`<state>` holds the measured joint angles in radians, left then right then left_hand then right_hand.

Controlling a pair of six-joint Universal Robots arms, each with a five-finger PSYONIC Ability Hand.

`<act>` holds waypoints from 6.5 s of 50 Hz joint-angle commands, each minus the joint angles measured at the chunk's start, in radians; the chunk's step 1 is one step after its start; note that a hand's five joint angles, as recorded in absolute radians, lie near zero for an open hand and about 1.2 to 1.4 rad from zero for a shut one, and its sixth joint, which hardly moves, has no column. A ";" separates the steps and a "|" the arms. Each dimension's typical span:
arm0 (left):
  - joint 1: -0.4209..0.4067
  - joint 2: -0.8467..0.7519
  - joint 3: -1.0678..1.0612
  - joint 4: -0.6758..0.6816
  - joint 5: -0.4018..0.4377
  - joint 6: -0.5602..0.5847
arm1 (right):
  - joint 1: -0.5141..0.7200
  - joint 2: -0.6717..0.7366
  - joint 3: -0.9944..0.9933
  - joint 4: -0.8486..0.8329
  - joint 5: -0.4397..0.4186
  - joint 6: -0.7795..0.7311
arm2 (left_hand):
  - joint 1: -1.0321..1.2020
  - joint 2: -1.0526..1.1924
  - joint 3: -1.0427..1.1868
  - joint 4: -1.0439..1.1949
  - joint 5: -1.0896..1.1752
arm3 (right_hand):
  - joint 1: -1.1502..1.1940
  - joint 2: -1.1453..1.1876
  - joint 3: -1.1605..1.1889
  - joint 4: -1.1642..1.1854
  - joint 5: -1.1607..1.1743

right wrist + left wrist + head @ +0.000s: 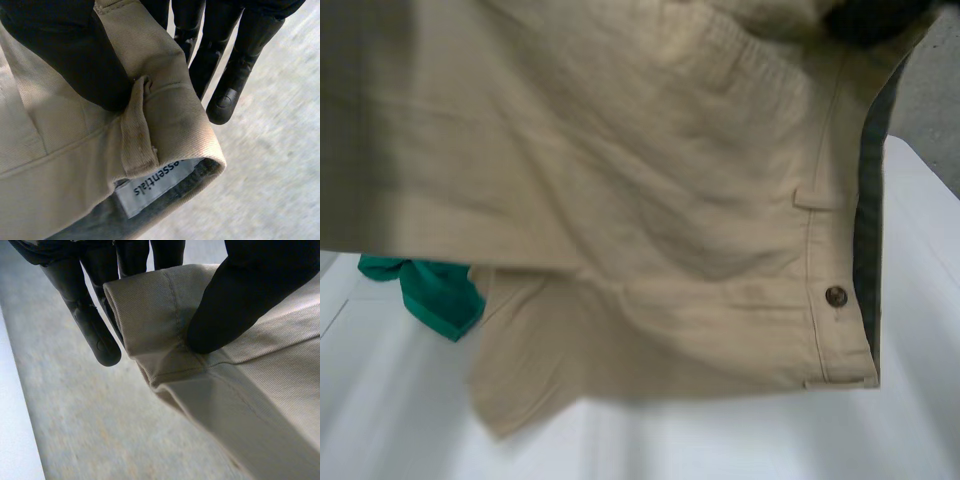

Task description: Fold the laundry.

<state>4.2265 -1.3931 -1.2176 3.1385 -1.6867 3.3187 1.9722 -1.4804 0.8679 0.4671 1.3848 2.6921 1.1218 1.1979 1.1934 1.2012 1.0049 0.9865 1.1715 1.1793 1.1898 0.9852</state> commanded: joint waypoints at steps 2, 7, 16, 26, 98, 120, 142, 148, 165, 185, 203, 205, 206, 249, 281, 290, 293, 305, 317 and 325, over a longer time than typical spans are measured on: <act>0.006 -0.311 0.003 0.083 0.007 0.002 | -0.003 0.328 -0.010 -0.018 0.019 0.005 | 0.274 0.198 0.203 0.195 0.217 | 0.410 0.225 0.217 0.207 0.237; 0.006 -0.518 0.027 0.213 0.022 0.010 | 0.004 0.501 -0.047 -0.111 0.080 0.035 | 0.274 0.198 0.203 0.195 0.217 | 0.410 0.225 0.217 0.207 0.237; 0.021 -0.871 0.154 0.497 0.090 0.096 | 0.011 0.747 -0.179 -0.407 0.201 0.049 | -0.474 -0.550 -0.545 -0.553 -0.531 | 0.079 -0.106 -0.113 -0.124 -0.094; 0.007 -0.859 0.133 0.528 0.088 0.107 | 0.013 0.822 -0.322 -0.323 0.267 0.037 | -0.947 -1.023 -1.019 -1.027 -1.005 | -0.812 -0.997 -1.005 -1.015 -0.985; -0.042 -0.570 -0.569 0.216 0.039 0.081 | -0.207 0.382 0.861 -0.611 -0.199 -0.302 | -0.093 -0.169 -0.164 -0.172 -0.150 | -0.264 -0.450 -0.457 -0.468 -0.438; -0.042 -0.413 -0.545 0.100 0.035 0.111 | -0.190 0.281 0.821 -0.544 -0.104 -0.305 | 0.274 0.198 0.203 0.195 0.217 | 0.410 0.225 0.217 0.207 0.237; -0.074 -0.033 -0.611 -0.301 0.075 0.470 | -0.222 -0.070 0.747 0.133 -0.131 -0.522 | 0.274 0.198 0.203 0.195 0.217 | 0.410 0.225 0.217 0.207 0.237; -0.074 -0.197 -0.534 -0.071 0.064 0.473 | -0.231 0.054 0.712 -0.011 -0.133 -0.414 | 0.274 0.198 0.203 0.195 0.217 | 0.410 0.225 0.217 0.207 0.237; -0.083 -0.921 0.065 0.322 0.007 0.493 | -0.210 0.316 0.616 -0.401 0.100 -0.244 | 0.274 0.198 0.203 0.195 0.217 | 0.410 0.225 0.217 0.207 0.237; -0.083 -1.247 0.325 0.678 0.053 0.588 | -0.115 0.664 0.341 -0.723 0.238 -0.255 | 0.274 0.198 0.203 0.195 0.217 | 0.280 0.095 0.087 0.077 0.107; -0.106 -0.991 0.035 0.864 0.047 0.584 | -0.122 0.333 0.401 -0.547 0.320 -0.195 | -0.947 -1.023 -1.019 -1.027 -1.005 | -0.812 -0.997 -1.005 -1.015 -0.985; -0.106 -0.937 -0.028 0.853 0.032 0.576 | -0.124 0.304 0.425 -0.500 0.292 -0.195 | -0.947 -1.023 -1.019 -1.027 -1.005 | -0.812 -0.997 -1.005 -1.015 -0.985; -0.108 -0.920 -0.051 0.850 0.026 0.571 | -0.125 0.292 0.436 -0.466 0.275 -0.192 | -0.947 -1.023 -1.019 -1.027 -1.005 | -0.812 -0.997 -1.005 -1.015 -0.985; -0.109 -0.598 -0.355 0.302 0.065 -0.002 | -0.409 0.313 0.798 -0.641 0.059 -0.262 | -0.932 -1.008 -1.003 -1.011 -0.989 | 0.410 0.225 0.217 0.207 0.237; -0.102 -0.523 -0.356 0.310 0.055 -0.004 | 0.251 0.460 0.592 -0.585 -0.141 -0.672 | -0.946 -1.023 -1.018 -1.026 -1.004 | -0.399 -0.584 -0.592 -0.602 -0.572; -0.117 -0.547 -0.249 0.311 0.065 -0.004 | 0.125 0.244 0.542 -0.578 -0.138 -0.005 | -0.944 -1.020 -1.015 -1.023 -1.001 | -0.812 -0.997 -1.005 -1.015 -0.985; -0.154 -0.606 -0.169 0.307 0.067 -0.004 | 0.054 0.198 0.513 -0.542 -0.142 0.271 | -0.932 -1.008 -1.003 -1.011 -0.989 | -0.812 -0.997 -1.005 -1.015 -0.985; -0.295 -0.931 0.147 0.224 0.179 -0.008 | -0.059 0.367 0.473 -0.337 -0.015 0.290 | -0.900 -0.976 -0.971 -0.979 -0.957 | -0.812 -0.997 -1.005 -1.015 -0.985; -0.270 -1.138 0.260 0.041 0.055 0.018 | -0.058 0.601 0.445 -0.369 0.016 0.207 | -0.841 -0.917 -0.912 -0.920 -0.898 | -0.812 -0.997 -1.005 -1.015 -0.985; -0.275 -1.068 0.204 -0.017 0.059 0.077 | -0.069 0.585 0.447 -0.378 0.016 0.141 | -0.858 -0.934 -0.930 -0.938 -0.916 | -0.812 -0.997 -1.005 -1.015 -0.985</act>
<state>3.9575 -2.5299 -0.9599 3.1480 -1.6338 3.3619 1.9127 -0.8715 1.3118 0.0943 1.4018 2.8671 0.1999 0.2225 0.2178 0.2365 0.0485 0.1622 0.2184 0.1975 0.2347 0.0622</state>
